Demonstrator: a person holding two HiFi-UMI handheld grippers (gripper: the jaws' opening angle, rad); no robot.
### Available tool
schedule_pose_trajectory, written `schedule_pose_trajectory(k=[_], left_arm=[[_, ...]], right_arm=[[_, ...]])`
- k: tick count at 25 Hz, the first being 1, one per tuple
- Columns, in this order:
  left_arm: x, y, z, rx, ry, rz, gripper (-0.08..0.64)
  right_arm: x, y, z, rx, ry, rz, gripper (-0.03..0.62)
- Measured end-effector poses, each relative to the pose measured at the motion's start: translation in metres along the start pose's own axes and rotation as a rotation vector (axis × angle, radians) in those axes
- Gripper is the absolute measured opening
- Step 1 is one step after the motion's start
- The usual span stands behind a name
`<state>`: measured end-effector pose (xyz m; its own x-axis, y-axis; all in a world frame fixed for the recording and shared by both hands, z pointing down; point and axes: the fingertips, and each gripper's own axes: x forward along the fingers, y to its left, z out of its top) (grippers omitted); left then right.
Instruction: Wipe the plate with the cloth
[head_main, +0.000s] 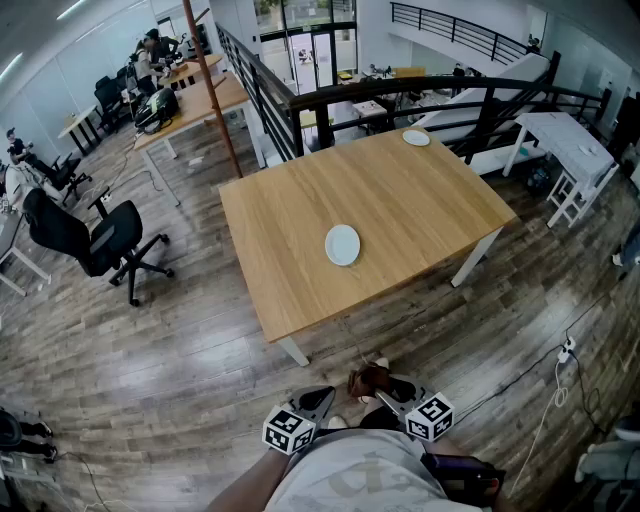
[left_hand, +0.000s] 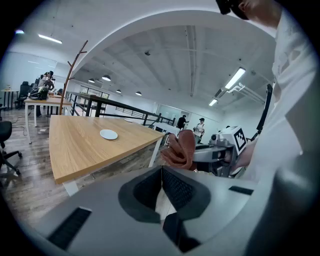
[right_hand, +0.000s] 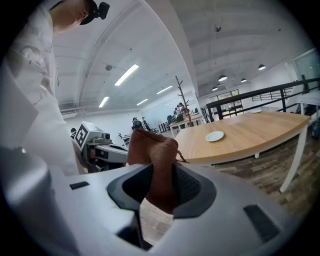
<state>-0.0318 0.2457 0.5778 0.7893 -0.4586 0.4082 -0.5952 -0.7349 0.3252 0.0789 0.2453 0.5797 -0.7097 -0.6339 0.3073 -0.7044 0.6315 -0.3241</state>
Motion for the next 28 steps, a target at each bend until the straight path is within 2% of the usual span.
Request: schedule_pose_trajectory(k=[9,28], left_arm=[[-0.001,-0.003,0.002,-0.006,-0.012,0.001,0.012],[-0.012,-0.001,-0.013,-0.067,-0.032,0.028,0.014]], right_arm=[[-0.010,-0.005,0.005,0.026,-0.042,-0.037,0.127],[-0.002,-0.009,-0.013,0.051,0.039,-0.060,0.127]])
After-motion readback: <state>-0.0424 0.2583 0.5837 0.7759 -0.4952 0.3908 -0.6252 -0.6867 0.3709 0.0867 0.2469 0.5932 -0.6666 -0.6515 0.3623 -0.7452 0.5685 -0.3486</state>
